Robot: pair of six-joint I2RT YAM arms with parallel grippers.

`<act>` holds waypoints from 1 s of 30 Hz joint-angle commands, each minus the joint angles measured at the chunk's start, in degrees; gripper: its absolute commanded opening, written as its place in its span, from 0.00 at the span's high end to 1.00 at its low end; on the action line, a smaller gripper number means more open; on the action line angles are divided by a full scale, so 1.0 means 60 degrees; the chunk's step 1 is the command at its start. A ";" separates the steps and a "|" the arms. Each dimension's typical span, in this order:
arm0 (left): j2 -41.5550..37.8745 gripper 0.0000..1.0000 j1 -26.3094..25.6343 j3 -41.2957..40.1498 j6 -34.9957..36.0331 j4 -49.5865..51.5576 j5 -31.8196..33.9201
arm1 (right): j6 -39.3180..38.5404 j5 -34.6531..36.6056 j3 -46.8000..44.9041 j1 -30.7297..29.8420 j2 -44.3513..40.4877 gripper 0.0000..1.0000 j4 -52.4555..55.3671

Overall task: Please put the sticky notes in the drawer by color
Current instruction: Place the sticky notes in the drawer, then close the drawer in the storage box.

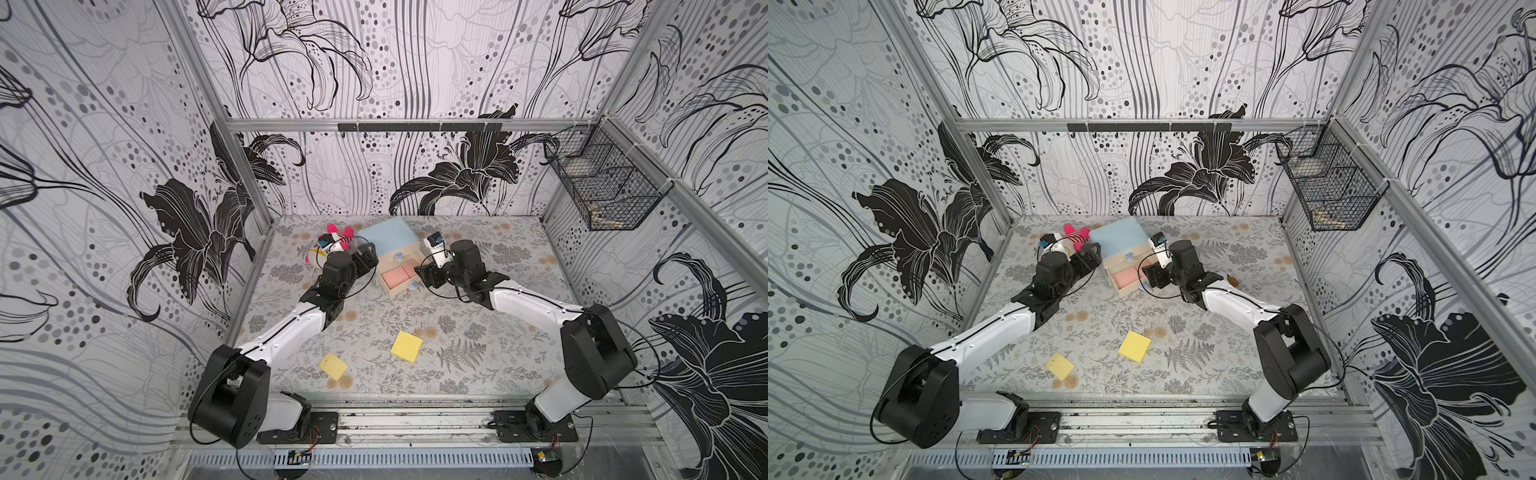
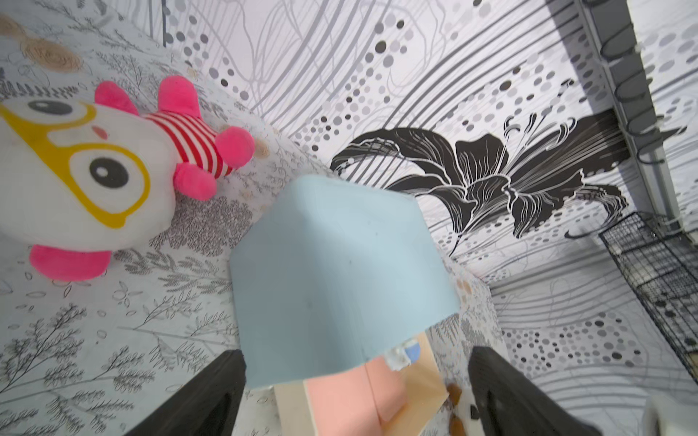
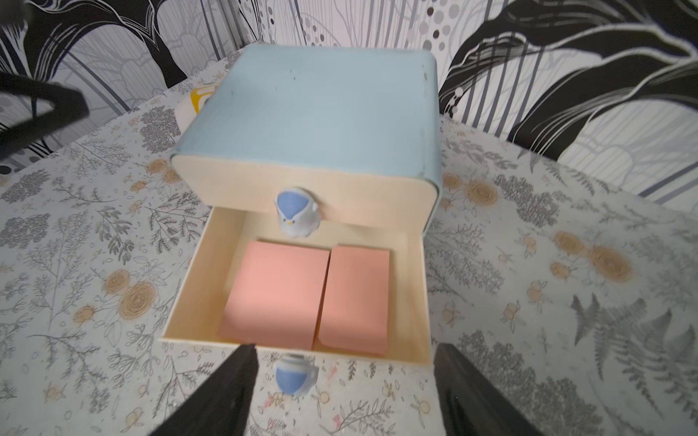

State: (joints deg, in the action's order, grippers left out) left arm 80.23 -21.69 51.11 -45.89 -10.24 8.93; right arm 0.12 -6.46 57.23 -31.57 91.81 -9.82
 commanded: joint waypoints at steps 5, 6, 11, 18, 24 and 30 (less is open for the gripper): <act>0.1704 0.15 0.0114 0.1909 -0.0419 0.1671 0.0814 | 0.1361 -0.0903 -0.1431 0.0035 0.0015 0.31 -0.1698; 0.1974 0.18 0.0103 0.2175 -0.0520 0.1958 0.0904 | 0.1421 -0.0992 -0.1453 0.0024 0.0149 0.33 -0.1771; 0.2796 0.27 0.0118 0.2882 -0.0758 0.2570 0.0832 | 0.1562 -0.1450 -0.1428 0.0024 0.0790 0.41 -0.2090; 0.3153 0.39 0.0125 0.2907 -0.0842 0.2604 0.0680 | 0.1548 -0.1765 -0.0751 0.0031 0.1644 0.53 -0.2136; 0.3217 0.43 0.0124 0.2742 -0.0821 0.2554 0.0633 | 0.1474 -0.1715 -0.0121 0.0026 0.2092 0.62 -0.2078; 0.3330 0.47 0.0128 0.2711 -0.0786 0.2487 0.0483 | 0.1416 -0.1594 0.0578 0.0027 0.2566 0.68 -0.2067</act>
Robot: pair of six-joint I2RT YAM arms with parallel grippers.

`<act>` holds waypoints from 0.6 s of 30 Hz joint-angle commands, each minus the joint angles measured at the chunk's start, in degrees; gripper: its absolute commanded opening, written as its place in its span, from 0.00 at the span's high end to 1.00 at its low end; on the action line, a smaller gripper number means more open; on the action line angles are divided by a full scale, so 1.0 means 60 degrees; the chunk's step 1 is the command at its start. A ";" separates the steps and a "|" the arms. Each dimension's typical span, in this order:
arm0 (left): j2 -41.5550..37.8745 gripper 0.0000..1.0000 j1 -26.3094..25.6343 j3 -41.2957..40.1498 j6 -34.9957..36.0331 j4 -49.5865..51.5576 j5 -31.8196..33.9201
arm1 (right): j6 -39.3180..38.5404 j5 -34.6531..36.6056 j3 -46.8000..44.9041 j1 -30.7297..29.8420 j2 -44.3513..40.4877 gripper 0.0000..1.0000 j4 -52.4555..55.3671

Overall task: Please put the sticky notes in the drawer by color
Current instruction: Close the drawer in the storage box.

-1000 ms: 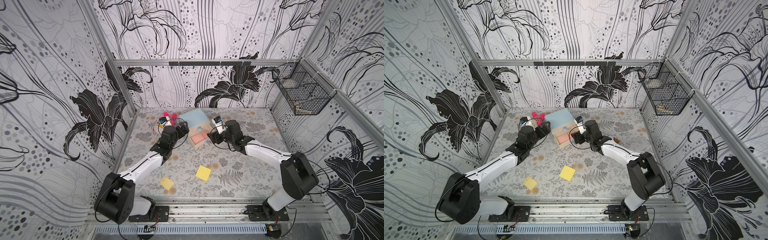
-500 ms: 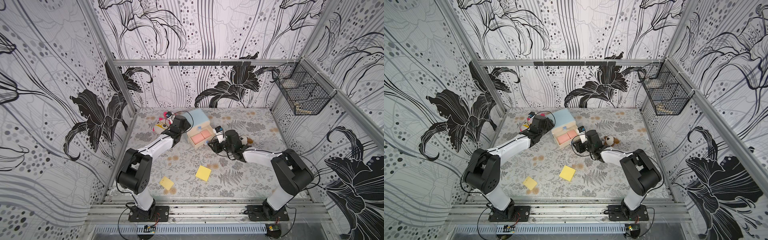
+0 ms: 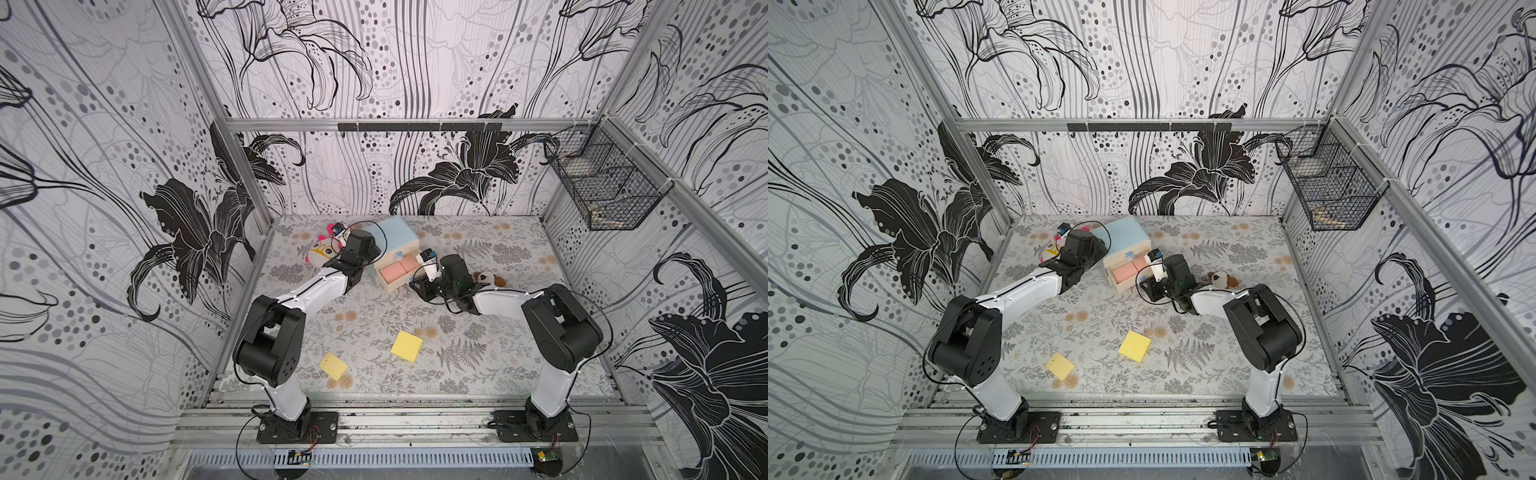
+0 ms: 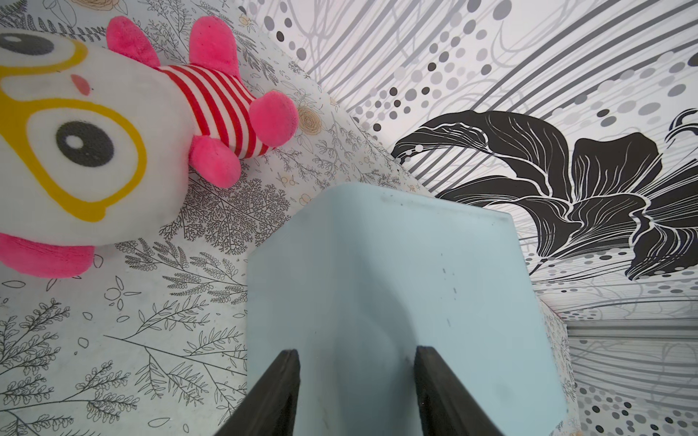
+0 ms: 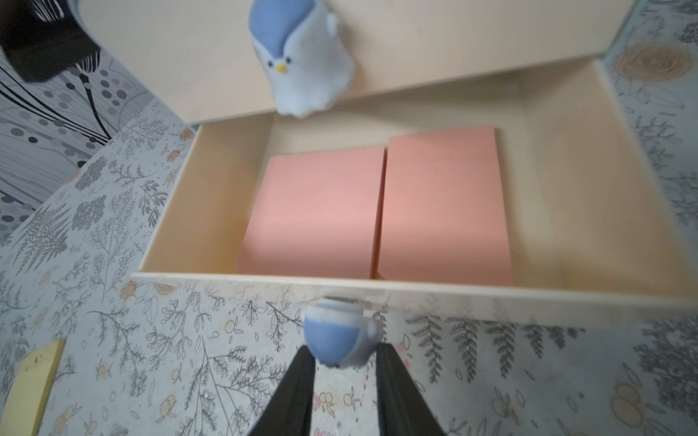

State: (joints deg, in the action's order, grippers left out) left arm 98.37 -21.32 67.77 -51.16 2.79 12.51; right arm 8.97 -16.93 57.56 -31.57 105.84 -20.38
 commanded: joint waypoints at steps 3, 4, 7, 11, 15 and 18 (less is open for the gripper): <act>0.0338 0.48 0.0056 -0.0096 0.0077 0.0283 -0.0180 | -0.0103 0.0348 0.1008 0.0030 0.0569 0.69 -0.0274; 0.0370 0.48 0.0057 -0.0101 0.0092 0.0283 -0.0181 | -0.0117 0.0409 0.1169 0.0032 0.0681 0.69 -0.0265; 0.0378 0.48 0.0060 -0.0118 0.0117 0.0267 -0.0211 | -0.0007 0.0626 0.1657 0.0032 0.1104 0.69 -0.0416; 0.0429 0.48 0.0067 -0.0130 0.0133 0.0257 -0.0240 | 0.0329 0.1002 0.2288 0.0028 0.1688 0.70 -0.0735; 0.0466 0.49 0.0067 -0.0147 0.0147 0.0268 -0.0259 | 0.0679 0.1246 0.2764 0.0028 0.2088 0.69 -0.0975; 0.0464 0.49 0.0061 -0.0147 0.0162 0.0294 -0.0269 | 0.0897 0.1415 0.2492 0.0020 0.1937 0.67 -0.1250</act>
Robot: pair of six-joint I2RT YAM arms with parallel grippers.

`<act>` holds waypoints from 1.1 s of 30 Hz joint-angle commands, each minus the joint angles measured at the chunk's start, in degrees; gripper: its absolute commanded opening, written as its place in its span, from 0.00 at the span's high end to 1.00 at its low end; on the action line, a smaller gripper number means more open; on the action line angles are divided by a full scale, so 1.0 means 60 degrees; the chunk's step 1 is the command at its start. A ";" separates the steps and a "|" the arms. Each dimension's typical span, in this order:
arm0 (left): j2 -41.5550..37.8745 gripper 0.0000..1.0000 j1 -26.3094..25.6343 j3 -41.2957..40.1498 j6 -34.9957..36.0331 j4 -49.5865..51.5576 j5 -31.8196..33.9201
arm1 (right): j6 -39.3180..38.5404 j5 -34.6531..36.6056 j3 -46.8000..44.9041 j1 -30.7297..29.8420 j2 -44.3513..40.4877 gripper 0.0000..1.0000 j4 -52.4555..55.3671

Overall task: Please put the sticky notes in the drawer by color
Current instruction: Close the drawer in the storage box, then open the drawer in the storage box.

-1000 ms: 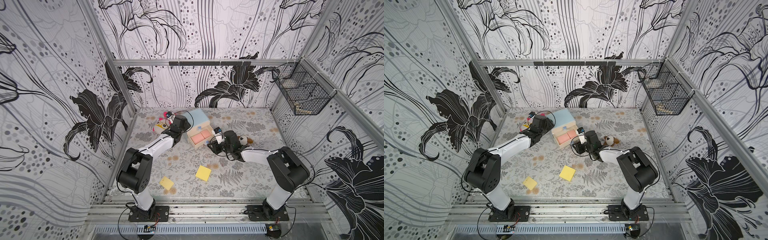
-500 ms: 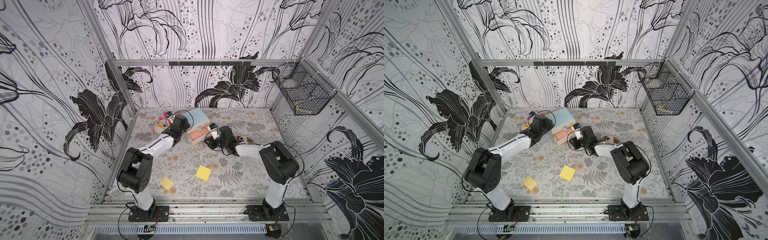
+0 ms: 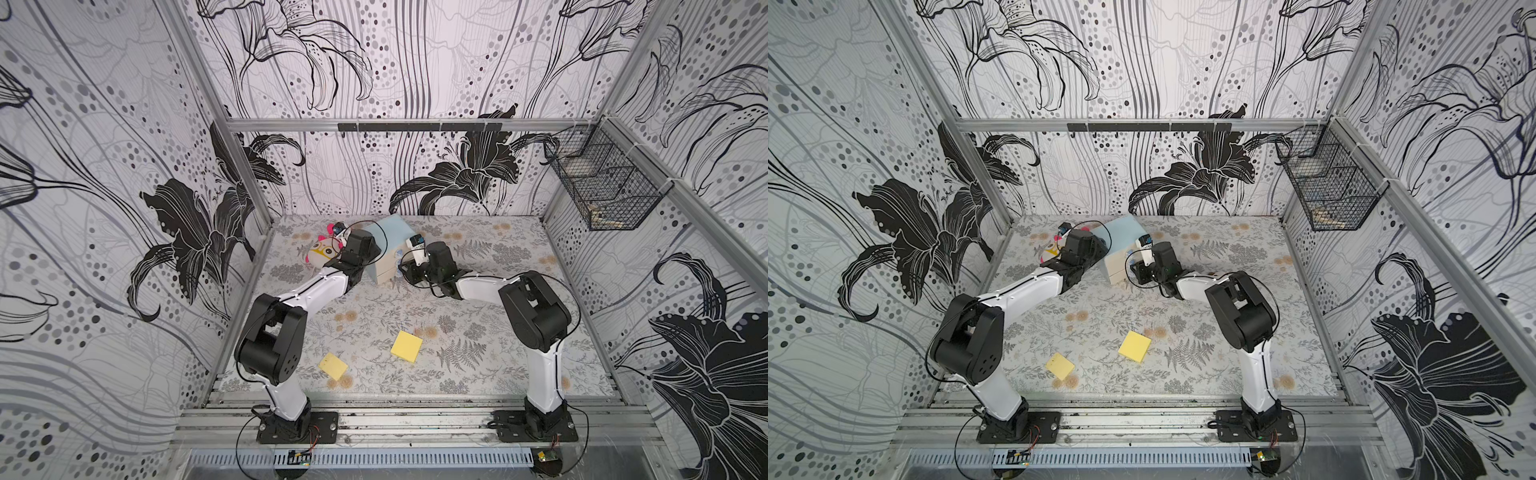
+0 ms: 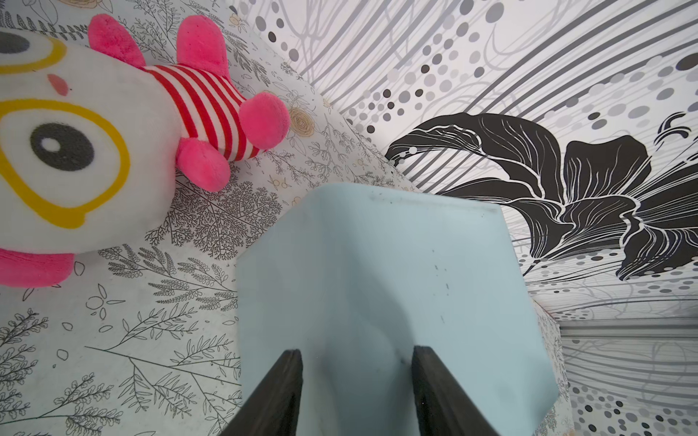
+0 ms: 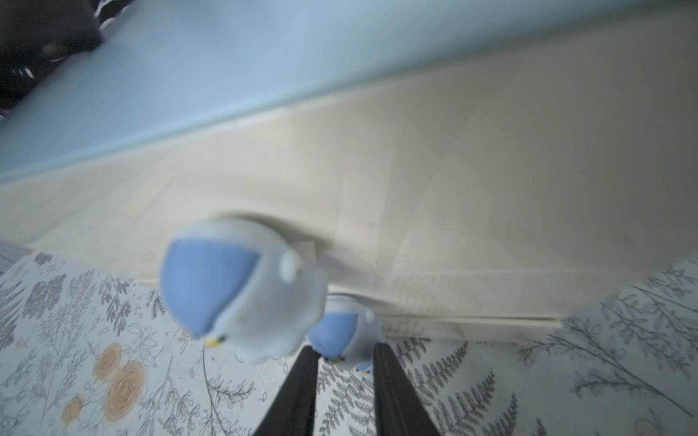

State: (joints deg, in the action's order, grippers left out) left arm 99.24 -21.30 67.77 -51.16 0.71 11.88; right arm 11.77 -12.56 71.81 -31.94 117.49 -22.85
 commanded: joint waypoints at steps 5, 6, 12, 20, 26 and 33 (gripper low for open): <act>0.0305 0.48 0.0056 -0.0148 0.0178 0.0644 -0.0163 | 0.0891 0.1014 -0.1133 0.0091 -0.0460 0.45 -0.1453; 0.0313 0.48 0.0056 -0.0145 0.0187 0.0643 -0.0163 | 0.0965 0.0969 -0.1235 0.0086 -0.0417 0.41 -0.1544; 0.0397 0.48 0.0053 -0.0101 0.0185 0.0628 -0.0244 | 0.1359 0.0518 -0.1124 0.0088 0.0210 0.35 -0.1974; 0.0408 0.48 0.0059 -0.0109 0.0294 0.0633 -0.0222 | 0.1412 -0.0140 -0.0600 0.0094 0.0929 0.36 -0.2298; 0.0422 0.48 0.0058 -0.0140 0.0294 0.0610 -0.0295 | 0.1787 -0.0426 -0.0249 0.0090 0.1414 0.36 -0.2380; 0.0449 0.48 0.0064 -0.0143 0.0283 0.0583 -0.0379 | 0.2300 -0.0425 -0.0060 0.0085 0.1768 0.42 -0.2550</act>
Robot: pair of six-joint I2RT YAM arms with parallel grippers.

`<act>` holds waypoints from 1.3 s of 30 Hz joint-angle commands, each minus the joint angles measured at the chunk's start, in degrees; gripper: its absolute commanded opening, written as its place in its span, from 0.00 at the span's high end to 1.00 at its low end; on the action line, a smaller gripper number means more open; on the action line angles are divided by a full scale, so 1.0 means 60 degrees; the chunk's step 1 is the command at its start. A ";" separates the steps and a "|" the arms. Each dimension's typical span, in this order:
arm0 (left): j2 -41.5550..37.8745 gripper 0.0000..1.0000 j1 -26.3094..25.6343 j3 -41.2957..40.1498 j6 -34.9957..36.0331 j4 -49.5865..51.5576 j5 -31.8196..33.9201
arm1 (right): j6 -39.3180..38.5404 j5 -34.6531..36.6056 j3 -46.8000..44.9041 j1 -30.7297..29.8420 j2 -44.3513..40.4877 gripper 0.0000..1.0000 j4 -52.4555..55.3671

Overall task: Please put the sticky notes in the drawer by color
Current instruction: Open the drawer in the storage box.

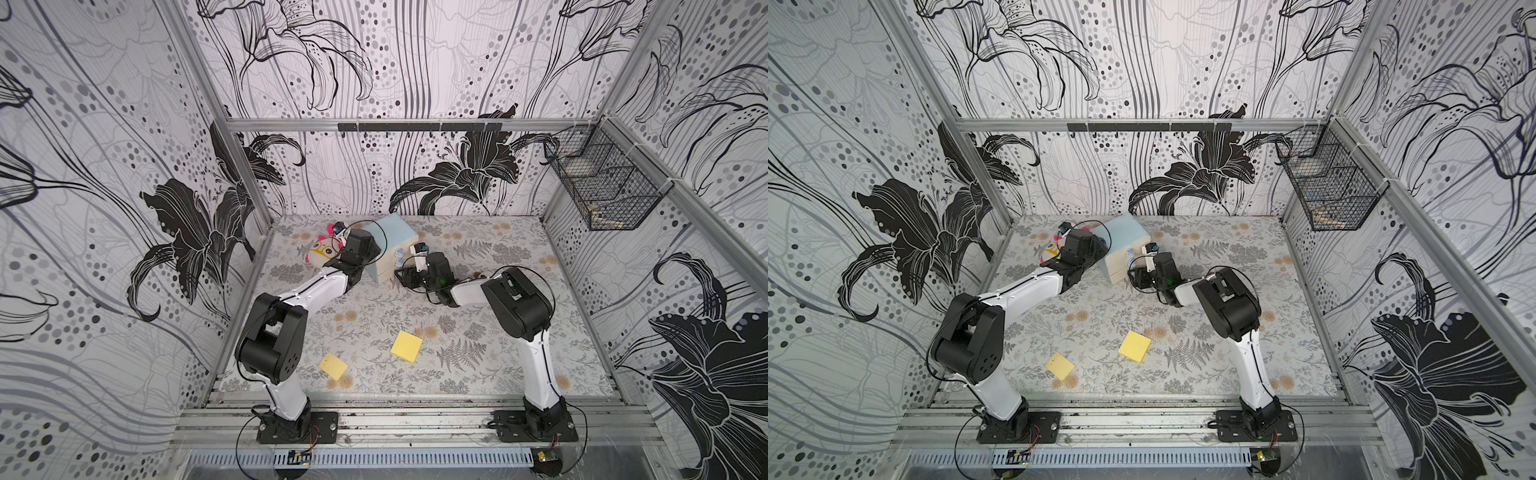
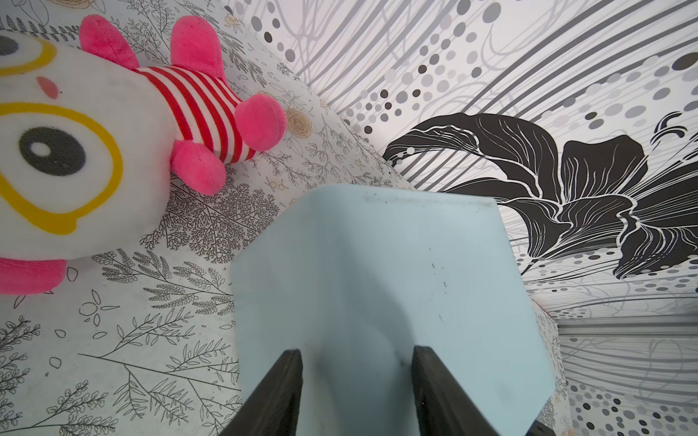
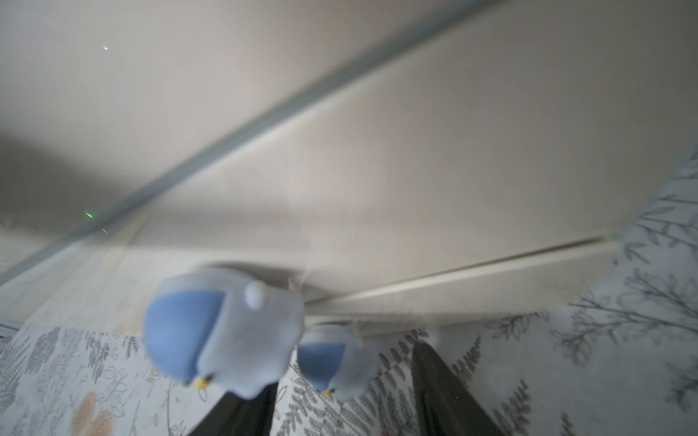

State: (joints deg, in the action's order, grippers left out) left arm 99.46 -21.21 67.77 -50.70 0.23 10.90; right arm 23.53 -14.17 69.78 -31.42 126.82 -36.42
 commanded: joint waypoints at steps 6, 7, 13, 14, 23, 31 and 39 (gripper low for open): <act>0.0430 0.48 0.0048 -0.0147 0.0186 0.0650 -0.0262 | 0.0569 -0.0172 0.0485 0.0000 0.0387 0.56 -0.0243; 0.0422 0.48 0.0049 -0.0147 0.0189 0.0648 -0.0263 | 0.0575 -0.0144 0.0469 -0.0004 0.0382 0.59 -0.0252; 0.0437 0.48 0.0043 -0.0158 0.0192 0.0650 -0.0281 | 0.0401 -0.0011 0.0065 0.0003 0.0096 0.67 -0.0273; 0.0430 0.48 0.0049 -0.0148 0.0188 0.0647 -0.0286 | 0.0404 -0.0024 -0.0046 -0.0005 0.0031 0.67 -0.0293; 0.0410 0.48 0.0047 -0.0162 0.0177 0.0605 -0.0319 | 0.0402 0.0014 -0.1635 -0.0020 -0.0811 0.68 -0.0739; 0.0308 0.48 0.0049 -0.0213 0.0188 0.0604 -0.0322 | 0.0269 0.0325 -0.3296 -0.0013 -0.1938 0.68 -0.0726; 0.0254 0.48 0.0047 -0.0284 0.0173 0.0589 -0.0307 | 0.0068 0.0341 -0.4005 -0.0015 -0.2455 0.65 -0.0454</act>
State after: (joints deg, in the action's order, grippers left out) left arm 99.59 -21.15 67.75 -50.72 -0.08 10.24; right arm 25.41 -13.67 46.89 -31.53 113.10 -42.44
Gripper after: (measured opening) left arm 0.522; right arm 0.370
